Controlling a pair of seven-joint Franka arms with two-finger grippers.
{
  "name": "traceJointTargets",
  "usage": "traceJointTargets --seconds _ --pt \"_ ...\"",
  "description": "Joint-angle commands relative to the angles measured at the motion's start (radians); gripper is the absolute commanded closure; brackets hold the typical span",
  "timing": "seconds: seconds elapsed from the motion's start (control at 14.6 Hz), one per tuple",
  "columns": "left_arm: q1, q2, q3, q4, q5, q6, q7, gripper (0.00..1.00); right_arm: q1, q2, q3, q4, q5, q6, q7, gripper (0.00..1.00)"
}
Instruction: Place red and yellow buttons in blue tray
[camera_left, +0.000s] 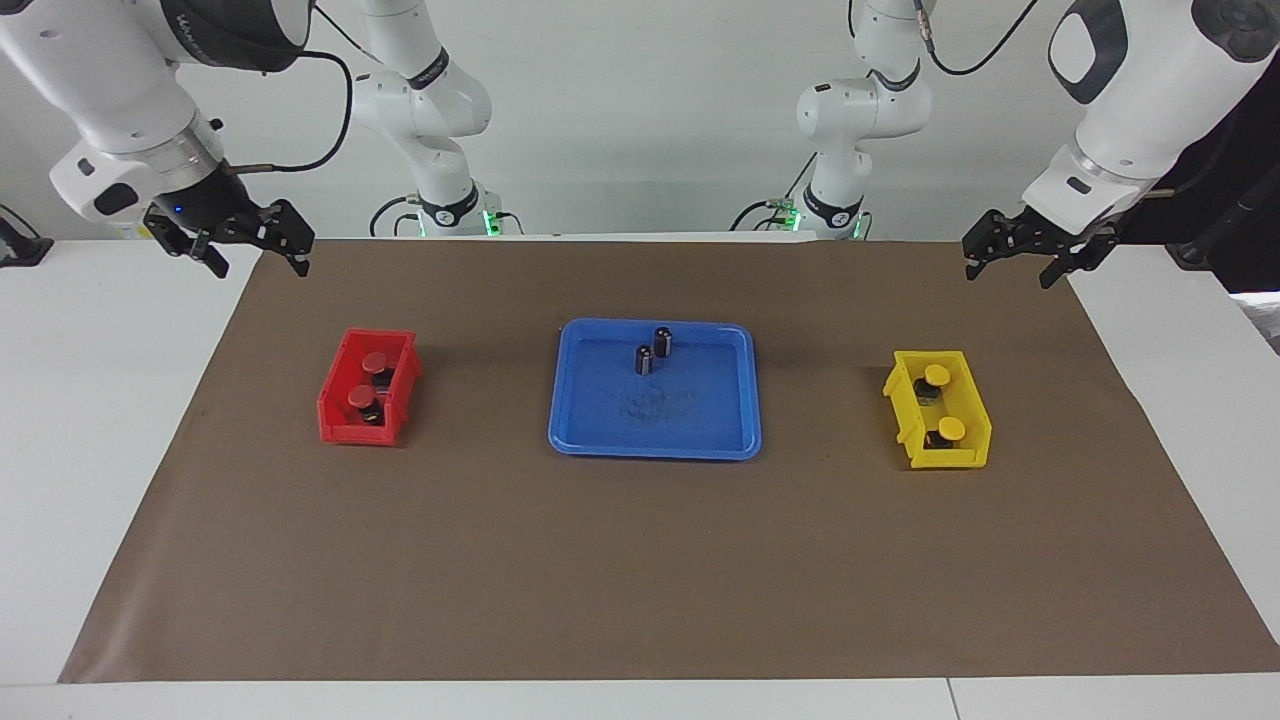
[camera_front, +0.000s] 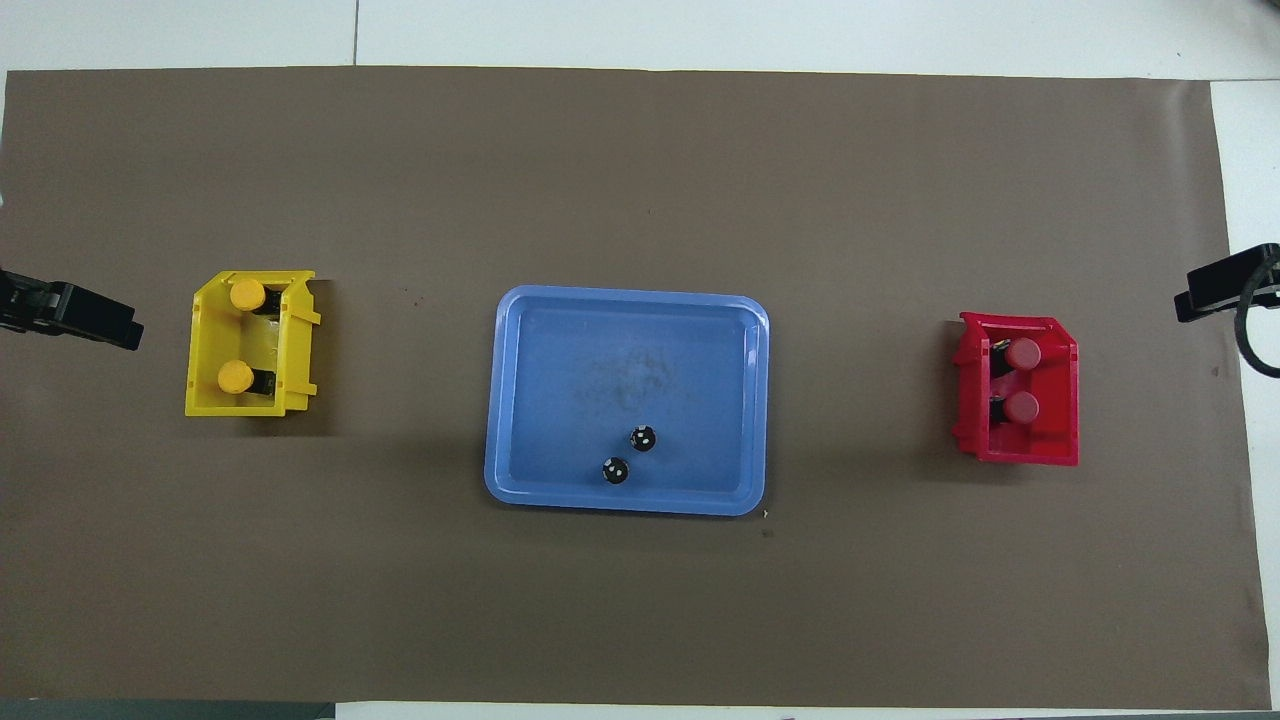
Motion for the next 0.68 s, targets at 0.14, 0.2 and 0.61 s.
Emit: traceJointTargets --seconds 0.14,0.2,0.61 --pt "-0.014 -0.034 0.006 -0.027 -0.008 0.0 0.014 0.0 -0.004 -0.002 0.009 0.0 -0.017 -0.01 0.015 0.0" --pt "-0.014 -0.032 0.006 -0.027 -0.008 -0.001 0.013 0.0 -0.002 -0.002 0.007 0.0 -0.017 -0.01 0.015 0.0" --pt "-0.009 -0.032 0.006 -0.028 -0.008 0.043 0.016 0.0 0.002 -0.011 0.01 -0.025 -0.015 0.03 0.012 0.0"
